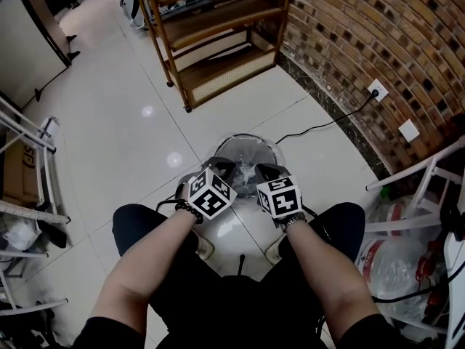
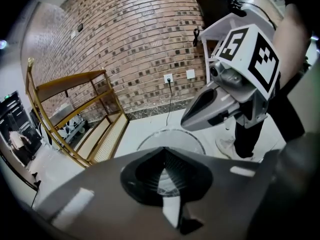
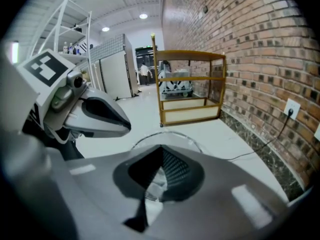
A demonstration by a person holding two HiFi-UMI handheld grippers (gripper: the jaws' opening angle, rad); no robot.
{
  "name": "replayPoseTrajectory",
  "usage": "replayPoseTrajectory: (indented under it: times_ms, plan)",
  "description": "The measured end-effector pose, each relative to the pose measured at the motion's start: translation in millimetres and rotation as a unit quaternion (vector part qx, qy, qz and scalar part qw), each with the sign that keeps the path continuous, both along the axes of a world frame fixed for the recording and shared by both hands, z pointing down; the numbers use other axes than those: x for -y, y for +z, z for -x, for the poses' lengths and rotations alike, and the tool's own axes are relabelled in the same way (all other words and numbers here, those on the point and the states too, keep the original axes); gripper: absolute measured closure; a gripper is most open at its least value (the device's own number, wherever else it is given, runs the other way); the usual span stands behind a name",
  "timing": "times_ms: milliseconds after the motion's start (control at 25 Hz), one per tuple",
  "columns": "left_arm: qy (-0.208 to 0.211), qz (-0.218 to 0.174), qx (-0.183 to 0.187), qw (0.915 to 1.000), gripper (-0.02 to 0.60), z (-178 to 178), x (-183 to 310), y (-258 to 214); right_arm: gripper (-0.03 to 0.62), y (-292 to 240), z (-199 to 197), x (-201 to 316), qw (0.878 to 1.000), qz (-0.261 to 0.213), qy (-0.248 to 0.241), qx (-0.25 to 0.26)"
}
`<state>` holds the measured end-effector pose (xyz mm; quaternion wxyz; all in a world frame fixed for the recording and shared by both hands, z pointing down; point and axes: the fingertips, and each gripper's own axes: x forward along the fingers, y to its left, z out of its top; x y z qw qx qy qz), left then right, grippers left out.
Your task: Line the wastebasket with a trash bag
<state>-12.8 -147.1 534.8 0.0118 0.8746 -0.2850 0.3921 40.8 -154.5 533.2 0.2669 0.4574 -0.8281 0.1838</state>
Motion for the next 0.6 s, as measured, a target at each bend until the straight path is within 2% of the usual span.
replayPoseTrajectory:
  times_ms: [160, 600]
  plan:
    - [-0.007, -0.002, -0.011, 0.9999, 0.58, -0.4, 2.7, -4.1, 0.592, -2.6, -0.1, -0.3, 1.0, -0.004, 0.002, 0.0]
    - [-0.011, -0.004, -0.013, 0.9998, 0.58, 3.9, 5.0, -6.7, 0.592, -1.4, -1.5, -1.9, 1.0, -0.002, 0.005, -0.004]
